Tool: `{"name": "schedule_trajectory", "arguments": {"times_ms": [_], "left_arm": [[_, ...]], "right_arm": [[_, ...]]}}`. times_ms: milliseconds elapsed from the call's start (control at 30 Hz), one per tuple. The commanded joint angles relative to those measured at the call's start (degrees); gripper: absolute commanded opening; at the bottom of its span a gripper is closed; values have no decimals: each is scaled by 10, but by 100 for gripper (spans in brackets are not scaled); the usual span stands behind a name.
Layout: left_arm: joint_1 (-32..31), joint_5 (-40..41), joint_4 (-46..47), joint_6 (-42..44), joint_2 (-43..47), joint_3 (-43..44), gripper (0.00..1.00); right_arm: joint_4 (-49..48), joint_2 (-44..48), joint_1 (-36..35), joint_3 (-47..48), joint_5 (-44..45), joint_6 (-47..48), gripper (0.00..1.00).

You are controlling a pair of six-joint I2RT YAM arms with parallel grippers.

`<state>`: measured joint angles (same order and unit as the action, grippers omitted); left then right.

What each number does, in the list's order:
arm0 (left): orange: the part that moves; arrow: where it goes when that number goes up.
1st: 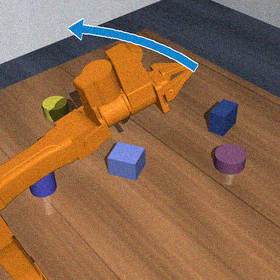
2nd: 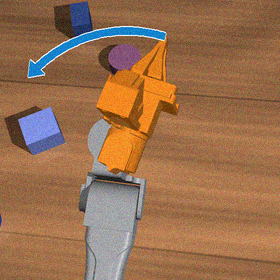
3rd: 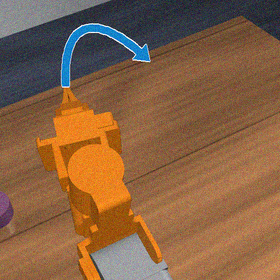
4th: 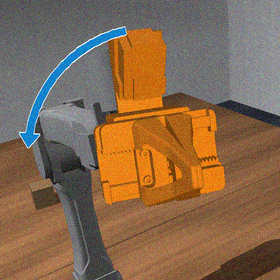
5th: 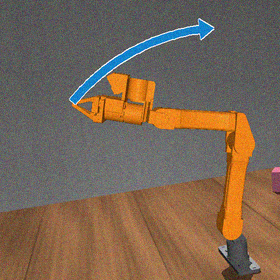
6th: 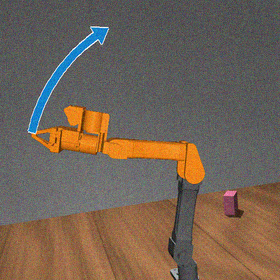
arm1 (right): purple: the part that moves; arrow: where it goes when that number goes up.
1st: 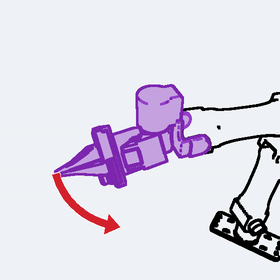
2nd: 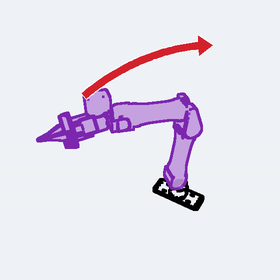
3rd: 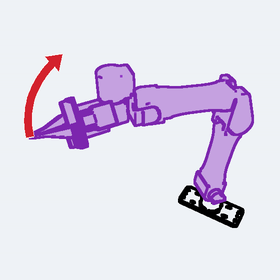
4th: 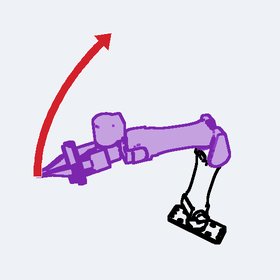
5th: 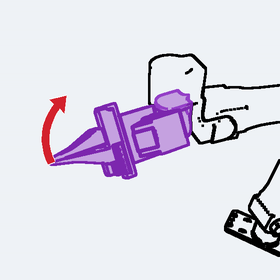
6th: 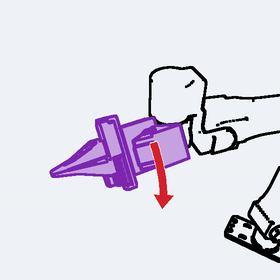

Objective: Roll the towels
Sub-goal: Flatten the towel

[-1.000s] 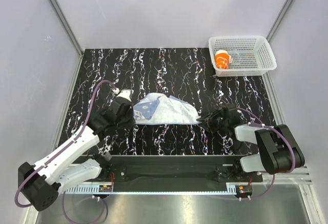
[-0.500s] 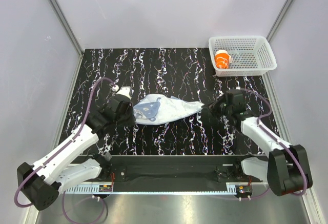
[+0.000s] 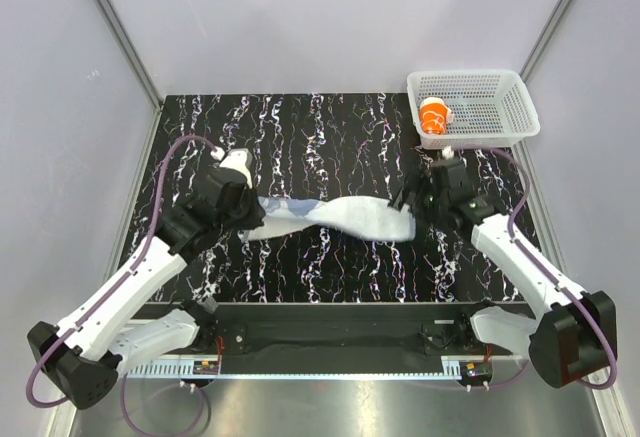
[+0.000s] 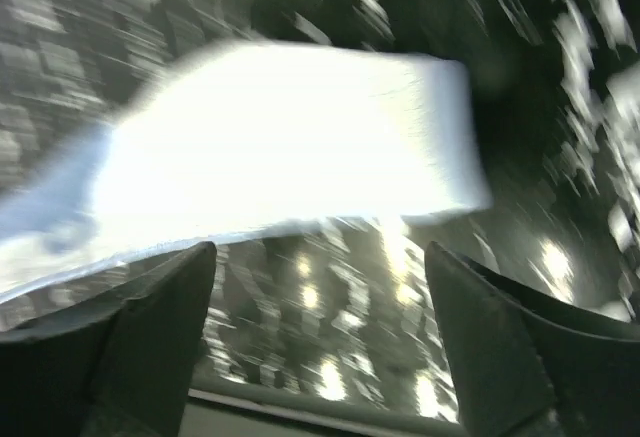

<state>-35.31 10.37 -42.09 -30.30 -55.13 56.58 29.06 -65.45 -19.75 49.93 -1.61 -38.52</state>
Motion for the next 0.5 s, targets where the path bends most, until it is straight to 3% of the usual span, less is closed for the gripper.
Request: {"name": "schedule_trajectory", "arguments": {"times_ms": [0, 100, 267, 467], "left_arm": [[3, -13, 4, -14, 24, -42, 0], [3, -15, 1, -20, 39, -70, 0], [4, -12, -2, -20, 52, -92, 0], [4, -13, 2, -20, 55, -100, 0]], "right_arm": [[20, 32, -1, -73, 18, -37, 94], [2, 38, 0, -108, 0, -69, 100], [-18, 15, 1, -128, -9, -101, 99], [-79, -37, 1, -164, -26, -123, 79]]}}
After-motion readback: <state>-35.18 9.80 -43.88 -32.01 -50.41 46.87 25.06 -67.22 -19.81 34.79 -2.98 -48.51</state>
